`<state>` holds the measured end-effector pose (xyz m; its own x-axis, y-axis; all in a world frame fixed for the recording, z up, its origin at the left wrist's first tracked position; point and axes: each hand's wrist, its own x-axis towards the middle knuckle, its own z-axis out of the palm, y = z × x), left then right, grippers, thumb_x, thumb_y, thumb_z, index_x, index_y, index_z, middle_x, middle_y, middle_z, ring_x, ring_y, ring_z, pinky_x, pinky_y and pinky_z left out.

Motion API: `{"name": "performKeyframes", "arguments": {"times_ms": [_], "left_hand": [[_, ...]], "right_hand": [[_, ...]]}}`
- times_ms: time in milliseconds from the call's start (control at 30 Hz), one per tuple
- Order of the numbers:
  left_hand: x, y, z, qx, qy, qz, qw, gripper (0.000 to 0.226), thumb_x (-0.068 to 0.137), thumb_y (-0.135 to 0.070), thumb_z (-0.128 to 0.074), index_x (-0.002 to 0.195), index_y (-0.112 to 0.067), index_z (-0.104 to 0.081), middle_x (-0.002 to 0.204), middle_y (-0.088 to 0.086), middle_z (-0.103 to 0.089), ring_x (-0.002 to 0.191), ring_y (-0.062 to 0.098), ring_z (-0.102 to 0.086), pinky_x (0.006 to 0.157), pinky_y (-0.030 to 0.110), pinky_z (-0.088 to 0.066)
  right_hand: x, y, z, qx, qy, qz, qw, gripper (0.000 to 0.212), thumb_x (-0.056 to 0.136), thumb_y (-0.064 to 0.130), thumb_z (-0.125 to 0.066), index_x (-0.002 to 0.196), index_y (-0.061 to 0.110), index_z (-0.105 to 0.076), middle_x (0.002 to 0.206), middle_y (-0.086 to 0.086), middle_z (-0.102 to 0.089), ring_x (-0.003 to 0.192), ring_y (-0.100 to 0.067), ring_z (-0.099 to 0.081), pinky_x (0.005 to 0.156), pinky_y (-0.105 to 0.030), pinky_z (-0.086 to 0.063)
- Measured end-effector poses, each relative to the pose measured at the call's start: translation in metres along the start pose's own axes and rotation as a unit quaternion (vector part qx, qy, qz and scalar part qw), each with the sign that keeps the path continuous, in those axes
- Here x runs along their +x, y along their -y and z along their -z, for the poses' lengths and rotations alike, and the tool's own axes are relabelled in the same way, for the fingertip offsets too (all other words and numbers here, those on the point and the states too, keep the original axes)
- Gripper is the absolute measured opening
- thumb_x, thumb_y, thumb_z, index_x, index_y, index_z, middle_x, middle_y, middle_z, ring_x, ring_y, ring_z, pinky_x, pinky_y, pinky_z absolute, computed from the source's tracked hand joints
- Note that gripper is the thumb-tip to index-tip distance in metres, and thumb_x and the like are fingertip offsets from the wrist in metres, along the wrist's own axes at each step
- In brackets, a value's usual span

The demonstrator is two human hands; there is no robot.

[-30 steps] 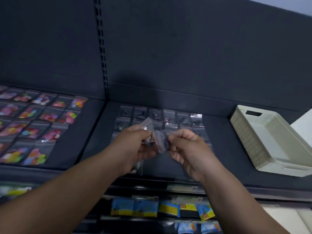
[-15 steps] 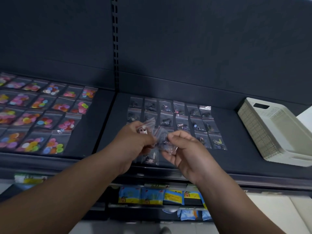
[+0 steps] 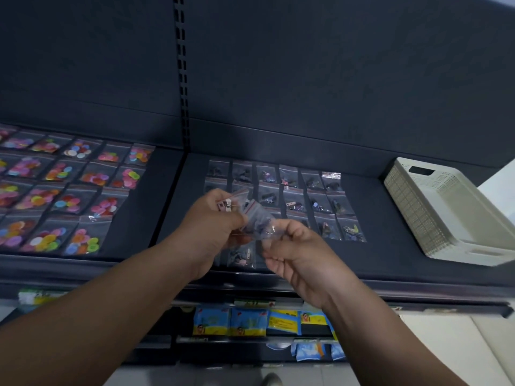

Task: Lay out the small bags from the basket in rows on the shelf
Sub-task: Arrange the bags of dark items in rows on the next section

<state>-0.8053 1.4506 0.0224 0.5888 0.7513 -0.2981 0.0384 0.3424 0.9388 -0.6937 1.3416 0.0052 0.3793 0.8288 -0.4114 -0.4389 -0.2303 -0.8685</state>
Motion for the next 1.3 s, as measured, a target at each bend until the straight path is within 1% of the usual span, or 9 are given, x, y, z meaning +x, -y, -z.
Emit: {"name": "performKeyframes", "arguments": {"times_ms": [133,300,400,500,633,767,900,1100,1300], "left_hand": [[0.000,0.001,0.001,0.031,0.009,-0.007,0.999,0.020,0.084,0.009,-0.058,0.082,-0.009,-0.052,0.079,0.006,-0.058,0.070,0.020,-0.063,0.061,0.031,-0.059],[-0.002,0.002,0.004,0.080,0.046,0.007,0.996,0.021,0.084,0.008,-0.059,0.082,-0.011,-0.052,0.084,0.013,-0.059,0.067,0.021,-0.064,0.064,0.034,-0.058],[-0.003,0.000,0.004,0.111,0.073,0.014,0.991,0.021,0.084,0.009,-0.057,0.083,-0.011,-0.052,0.086,0.016,-0.061,0.065,0.022,-0.064,0.062,0.034,-0.058],[-0.004,-0.003,0.002,0.132,0.098,0.013,0.986,0.019,0.083,0.010,-0.058,0.087,-0.008,-0.052,0.088,0.018,-0.063,0.067,0.025,-0.065,0.056,0.031,-0.058],[-0.006,-0.002,0.000,0.119,0.096,0.031,0.988,0.018,0.084,0.005,-0.062,0.092,-0.009,-0.053,0.083,0.014,-0.065,0.065,0.023,-0.067,0.062,0.036,-0.058],[-0.004,0.000,0.008,0.069,0.065,0.074,0.993,0.022,0.085,0.002,-0.062,0.102,-0.008,-0.054,0.097,0.018,-0.065,0.076,0.025,-0.070,0.060,0.030,-0.059],[-0.004,0.000,0.013,0.043,0.039,0.092,0.994,0.014,0.092,-0.001,-0.049,0.105,-0.007,-0.053,0.095,0.018,-0.063,0.081,0.028,-0.069,0.058,0.028,-0.059],[-0.008,-0.001,0.018,0.066,0.030,0.088,0.993,0.011,0.096,-0.012,-0.047,0.098,-0.015,-0.058,0.090,0.012,-0.067,0.081,0.025,-0.066,0.068,0.032,-0.056],[-0.008,-0.001,0.024,0.100,0.022,0.072,0.992,0.016,0.095,-0.014,-0.051,0.087,-0.015,-0.065,0.089,0.010,-0.074,0.086,0.020,-0.065,0.077,0.035,-0.049]], "right_hand": [[-0.004,0.002,0.004,-0.114,-0.004,0.020,0.993,0.028,0.081,-0.008,-0.062,0.096,0.016,-0.058,0.062,0.003,-0.060,0.051,-0.007,-0.052,0.048,-0.017,-0.046],[-0.011,0.013,0.015,-0.246,0.064,-0.010,0.967,0.028,0.080,-0.001,-0.067,0.101,0.015,-0.060,0.074,-0.004,-0.059,0.060,-0.009,-0.054,0.060,-0.023,-0.047],[-0.009,0.016,0.018,-0.225,0.071,0.005,0.972,0.022,0.082,0.007,-0.067,0.101,0.018,-0.063,0.090,0.000,-0.066,0.081,-0.011,-0.061,0.075,-0.029,-0.048],[-0.003,0.016,0.015,-0.174,0.051,0.033,0.983,0.023,0.083,0.009,-0.066,0.105,0.015,-0.063,0.105,-0.011,-0.069,0.095,-0.022,-0.063,0.086,-0.036,-0.048],[0.003,0.016,0.010,-0.191,0.016,0.054,0.980,0.025,0.081,-0.008,-0.062,0.088,0.015,-0.066,0.082,-0.009,-0.071,0.070,-0.017,-0.064,0.059,-0.023,-0.051],[0.011,0.015,0.020,-0.152,-0.106,0.033,0.982,0.017,0.082,-0.003,-0.064,0.088,0.014,-0.062,0.066,0.001,-0.066,0.055,-0.011,-0.052,0.048,-0.022,-0.041],[0.022,0.007,0.027,-0.145,-0.188,0.022,0.971,0.016,0.086,0.003,-0.061,0.078,0.014,-0.055,0.055,0.002,-0.059,0.051,-0.014,-0.039,0.052,-0.028,-0.035],[0.034,-0.004,0.022,-0.221,-0.182,0.006,0.958,0.014,0.087,-0.001,-0.056,0.080,0.011,-0.057,0.068,-0.008,-0.061,0.058,-0.018,-0.050,0.062,-0.033,-0.047],[0.041,-0.007,0.031,-0.337,-0.201,0.021,0.920,0.020,0.085,-0.003,-0.055,0.080,0.014,-0.063,0.063,-0.006,-0.059,0.053,-0.017,-0.049,0.053,-0.027,-0.043]]}}
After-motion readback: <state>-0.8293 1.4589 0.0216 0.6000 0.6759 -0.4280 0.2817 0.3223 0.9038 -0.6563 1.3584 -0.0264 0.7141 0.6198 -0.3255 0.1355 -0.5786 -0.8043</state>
